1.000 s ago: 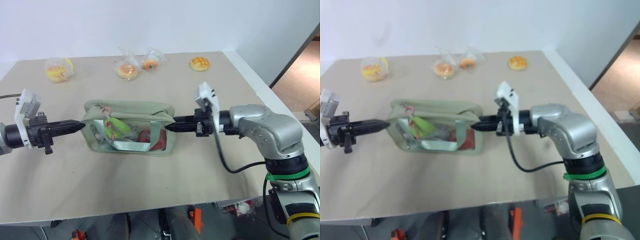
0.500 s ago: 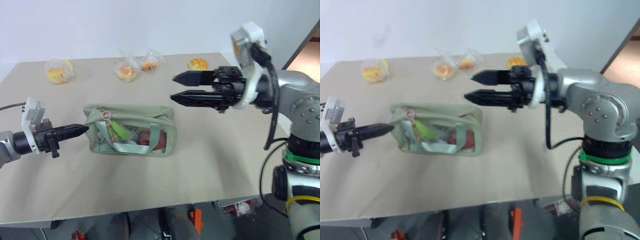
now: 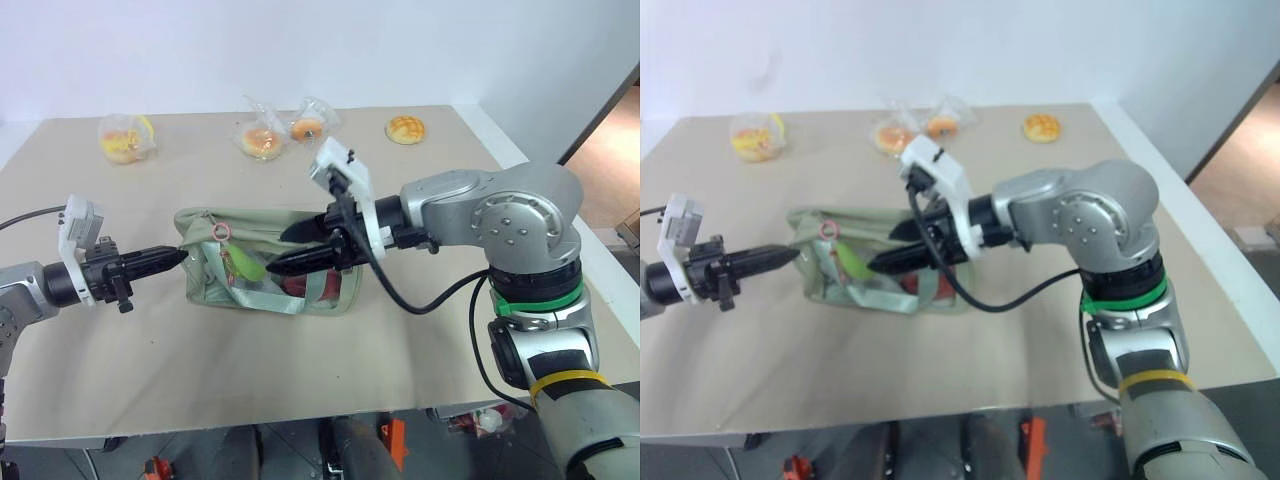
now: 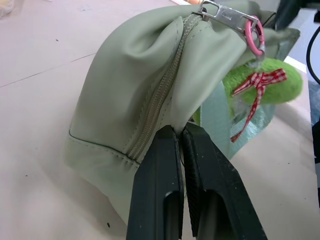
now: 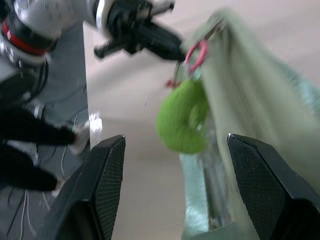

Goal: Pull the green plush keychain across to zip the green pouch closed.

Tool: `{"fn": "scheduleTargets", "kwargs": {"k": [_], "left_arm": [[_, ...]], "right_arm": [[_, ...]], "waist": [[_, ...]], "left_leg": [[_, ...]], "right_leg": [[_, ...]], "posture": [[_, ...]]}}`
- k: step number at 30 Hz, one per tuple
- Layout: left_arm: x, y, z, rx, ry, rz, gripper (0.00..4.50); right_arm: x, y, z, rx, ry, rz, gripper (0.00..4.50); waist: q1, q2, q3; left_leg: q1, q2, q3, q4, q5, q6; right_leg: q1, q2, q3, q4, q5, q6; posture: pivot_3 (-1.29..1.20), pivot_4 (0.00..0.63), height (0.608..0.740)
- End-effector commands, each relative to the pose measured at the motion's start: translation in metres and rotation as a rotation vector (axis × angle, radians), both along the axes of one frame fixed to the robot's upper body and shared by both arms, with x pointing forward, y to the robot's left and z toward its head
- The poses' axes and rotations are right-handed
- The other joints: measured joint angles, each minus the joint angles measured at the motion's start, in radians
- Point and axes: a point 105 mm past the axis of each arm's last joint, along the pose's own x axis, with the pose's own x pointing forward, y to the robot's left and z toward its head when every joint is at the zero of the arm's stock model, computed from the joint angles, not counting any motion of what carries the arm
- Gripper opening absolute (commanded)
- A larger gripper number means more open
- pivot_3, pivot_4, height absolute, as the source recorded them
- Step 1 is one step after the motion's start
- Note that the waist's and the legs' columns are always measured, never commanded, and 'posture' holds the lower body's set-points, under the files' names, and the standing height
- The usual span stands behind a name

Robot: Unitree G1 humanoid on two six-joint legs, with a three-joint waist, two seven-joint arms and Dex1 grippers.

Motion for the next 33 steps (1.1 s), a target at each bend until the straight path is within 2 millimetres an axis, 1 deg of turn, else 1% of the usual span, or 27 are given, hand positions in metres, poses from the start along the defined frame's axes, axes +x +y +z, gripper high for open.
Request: {"fn": "scheduleTargets", "kwargs": {"k": [1, 3, 6, 8, 10, 12, 15, 18, 21, 23, 28, 33], "left_arm": [[0.001, -0.005, -0.009, 0.006, 0.041, -0.018, 0.00], [0.002, -0.006, -0.009, 0.003, 0.041, -0.019, 0.00], [0.005, -0.009, -0.010, -0.005, 0.043, -0.026, 0.00], [0.006, -0.011, -0.011, -0.009, 0.045, -0.032, 0.00], [0.007, -0.013, -0.013, -0.014, 0.050, -0.036, 0.00], [0.010, -0.014, -0.014, -0.019, 0.051, -0.036, 0.00], [0.013, -0.015, -0.015, -0.024, 0.051, -0.038, 0.00], [0.015, -0.017, -0.015, -0.032, 0.053, -0.039, 0.00], [0.017, -0.018, -0.015, -0.044, 0.054, -0.041, 0.00], [0.018, -0.019, -0.016, -0.047, 0.055, -0.045, 0.00], [0.021, -0.022, -0.016, -0.052, 0.057, -0.052, 0.00], [0.022, -0.026, -0.016, -0.056, 0.057, -0.060, 0.00]], "right_arm": [[0.001, 0.004, -0.001, -0.039, -0.036, -0.001, 3.35], [0.000, 0.007, -0.001, -0.049, -0.042, 0.006, 3.35], [0.003, 0.005, 0.025, 0.015, -0.077, 0.006, 3.35], [0.015, -0.002, 0.041, 0.058, -0.075, -0.052, 3.35], [0.010, -0.011, 0.060, 0.088, -0.073, -0.026, 3.35], [-0.003, -0.016, 0.068, 0.099, -0.052, 0.029, 3.35], [-0.009, -0.017, 0.062, 0.074, -0.020, 0.045, 3.35], [-0.012, -0.013, 0.052, 0.061, 0.048, 0.042, 3.35], [-0.011, -0.002, 0.032, 0.037, 0.093, 0.030, 3.35], [-0.010, 0.006, 0.025, 0.049, 0.136, 0.029, 3.35], [-0.001, 0.019, 0.013, 0.036, 0.165, -0.044, 3.35], [0.008, 0.022, 0.003, -0.013, 0.138, -0.119, 3.35]], "waist": [[0.000, 0.000, 0.000], [0.000, 0.000, 0.000], [0.000, 0.000, 0.000], [0.002, 0.000, 0.000], [0.006, 0.000, 0.000], [0.009, 0.000, 0.000], [0.006, -0.001, -0.001], [0.006, -0.001, -0.001], [0.006, -0.001, -0.001], [0.006, -0.001, -0.001], [0.007, -0.001, -0.001], [0.007, -0.002, -0.001]], "left_leg": [[0.000, 0.000, 0.000, 0.000, 0.000, 0.000], [0.000, 0.000, 0.000, 0.000, 0.000, 0.000], [0.000, 0.000, 0.000, 0.000, 0.000, 0.000], [0.000, 0.000, 0.000, 0.000, 0.000, 0.000], [-0.001, 0.000, 0.000, 0.000, 0.000, 0.000], [-0.003, -0.001, 0.000, 0.000, 0.000, 0.000], [-0.004, -0.001, 0.000, 0.000, -0.001, 0.000], [-0.003, 0.000, 0.000, 0.000, -0.002, 0.002], [-0.004, 0.000, -0.001, 0.000, -0.002, 0.003], [-0.004, 0.000, -0.001, 0.001, -0.001, 0.003], [-0.006, -0.001, -0.001, 0.003, -0.001, 0.003], [-0.006, -0.001, -0.001, 0.004, -0.001, 0.003]], "right_leg": [[0.000, 0.000, 0.000, 0.000, 0.000, 0.000], [0.000, 0.000, 0.000, 0.000, 0.000, 0.000], [0.000, 0.000, 0.000, 0.000, 0.000, 0.000], [0.000, 0.000, 0.000, 0.000, 0.000, 0.000], [0.000, 0.000, 0.000, 0.000, 0.000, 0.000], [-0.001, -0.001, -0.001, -0.001, 0.000, 0.000], [-0.001, -0.001, 0.000, -0.002, 0.000, 0.001], [-0.001, 0.000, 0.000, -0.002, 0.000, 0.001], [-0.001, 0.000, 0.000, -0.002, 0.000, 0.001], [-0.001, 0.000, 0.000, -0.002, 0.000, 0.001], [-0.001, 0.000, 0.000, -0.002, 0.001, 0.003], [-0.001, -0.001, 0.000, -0.002, 0.001, 0.003]], "posture": [[0.00, 0.150, 0.740], [0.00, 0.150, 0.740], [0.00, 0.150, 0.740], [0.00, 0.150, 0.740], [0.00, 0.150, 0.740], [0.00, 0.150, 0.740], [0.00, 0.150, 0.740], [0.00, 0.150, 0.740], [0.00, 0.150, 0.740], [0.00, 0.150, 0.740], [0.00, 0.150, 0.740], [0.00, 0.150, 0.740]]}}
